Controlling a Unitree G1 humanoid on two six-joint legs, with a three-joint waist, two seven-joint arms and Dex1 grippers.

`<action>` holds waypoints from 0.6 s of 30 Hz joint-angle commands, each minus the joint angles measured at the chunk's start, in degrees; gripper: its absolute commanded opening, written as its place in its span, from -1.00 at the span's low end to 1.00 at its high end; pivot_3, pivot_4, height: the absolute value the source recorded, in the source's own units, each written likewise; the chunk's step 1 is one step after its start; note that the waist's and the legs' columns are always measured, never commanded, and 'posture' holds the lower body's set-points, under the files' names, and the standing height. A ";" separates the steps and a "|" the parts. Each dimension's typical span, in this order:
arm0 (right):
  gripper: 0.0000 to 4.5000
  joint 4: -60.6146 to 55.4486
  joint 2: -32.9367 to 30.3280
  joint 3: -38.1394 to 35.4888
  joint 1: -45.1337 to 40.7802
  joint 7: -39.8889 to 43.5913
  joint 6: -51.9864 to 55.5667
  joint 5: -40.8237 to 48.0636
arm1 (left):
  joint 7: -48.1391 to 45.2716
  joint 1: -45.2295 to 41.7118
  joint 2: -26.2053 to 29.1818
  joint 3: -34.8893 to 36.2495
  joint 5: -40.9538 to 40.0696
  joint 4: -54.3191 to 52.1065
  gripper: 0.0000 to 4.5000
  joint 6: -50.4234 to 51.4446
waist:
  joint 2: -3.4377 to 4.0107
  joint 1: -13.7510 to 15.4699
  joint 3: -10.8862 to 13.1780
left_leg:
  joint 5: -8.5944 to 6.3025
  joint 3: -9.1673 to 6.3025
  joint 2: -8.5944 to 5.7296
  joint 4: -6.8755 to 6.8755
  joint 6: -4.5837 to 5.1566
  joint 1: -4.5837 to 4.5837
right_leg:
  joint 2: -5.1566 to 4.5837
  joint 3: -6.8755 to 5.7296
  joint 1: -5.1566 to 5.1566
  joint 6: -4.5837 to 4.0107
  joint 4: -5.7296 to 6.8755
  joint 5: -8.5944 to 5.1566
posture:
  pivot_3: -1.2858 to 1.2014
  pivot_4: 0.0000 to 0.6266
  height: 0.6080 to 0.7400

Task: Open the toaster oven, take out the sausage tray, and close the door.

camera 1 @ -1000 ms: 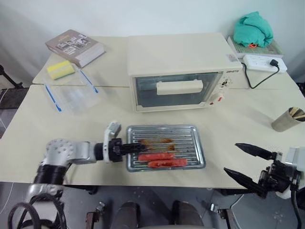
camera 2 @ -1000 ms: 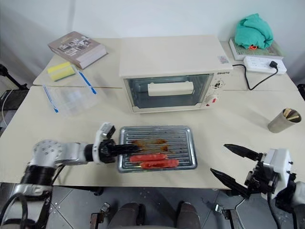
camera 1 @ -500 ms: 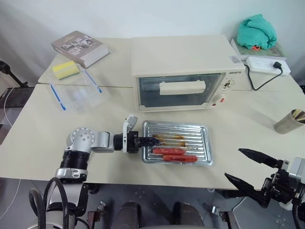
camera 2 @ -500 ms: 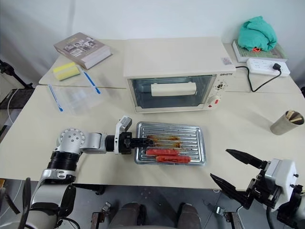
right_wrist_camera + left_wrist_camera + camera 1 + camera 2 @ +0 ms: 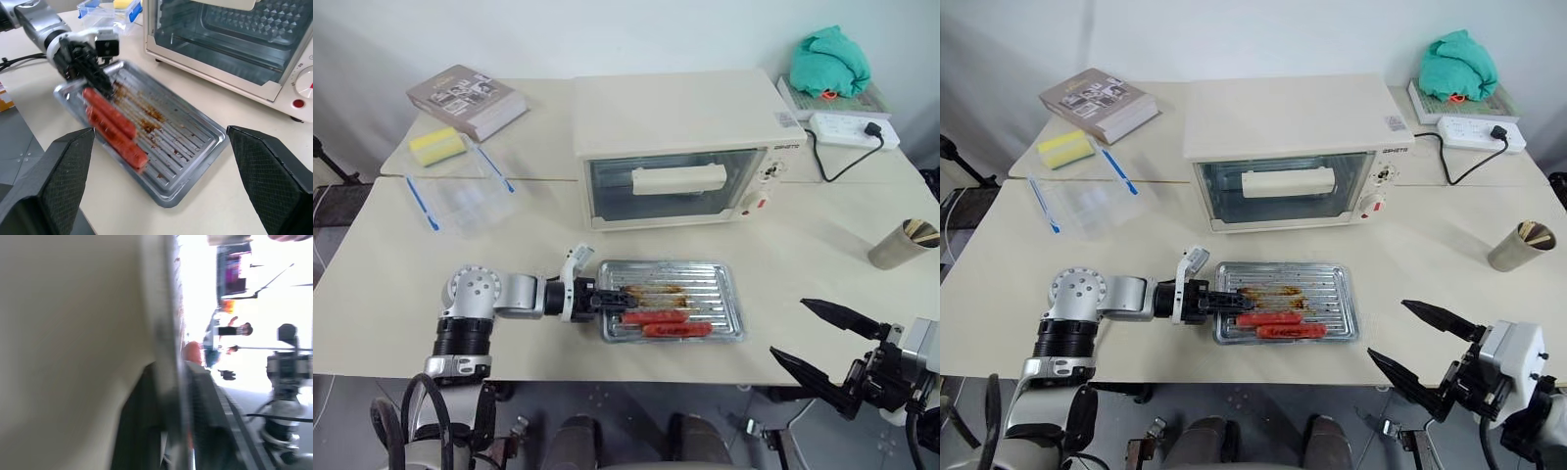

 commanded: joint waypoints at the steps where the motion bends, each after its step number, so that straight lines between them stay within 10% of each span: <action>1: 1.00 -0.98 -0.06 0.68 -0.49 0.12 -0.91 0.00 | 1.00 1.59 1.13 1.78 -1.39 -5.95 -0.03 0.60 | -0.05 -0.21 0.03 | 0.00 -0.01 0.00 0.00 0.00 -0.01 | 0.00 0.00 0.00 0.00 0.00 0.00 | 0.03 -0.52 1.00; 9: 1.00 1.07 -0.80 2.83 -2.64 1.52 -1.40 -0.99 | -18.19 7.55 14.06 4.16 1.02 -18.73 0.98 -8.89 | -0.07 -0.61 0.04 | 0.00 0.03 0.04 -0.03 -0.02 -0.04 | 0.06 0.01 -0.08 -0.02 -0.01 -0.01 | 0.03 -0.52 1.00; 12: 1.00 2.05 -1.14 3.32 -3.74 2.35 -1.60 -1.40 | -26.52 10.07 18.87 4.07 3.94 -20.61 0.98 -15.56 | -0.07 -0.33 0.05 | -0.02 0.05 0.08 -0.03 -0.04 -0.07 | 0.10 0.01 -0.10 -0.06 -0.08 -0.03 | 0.03 -0.52 1.00; 18: 1.00 8.20 -5.03 4.76 -7.93 8.25 -4.10 -4.51 | -53.74 26.82 30.80 4.06 30.78 -22.49 0.98 -61.40 | -0.05 -0.54 0.06 | -0.16 0.25 0.27 -0.11 -0.15 -0.06 | 0.29 0.03 -0.18 -0.18 -0.25 -0.08 | 0.03 -0.52 1.00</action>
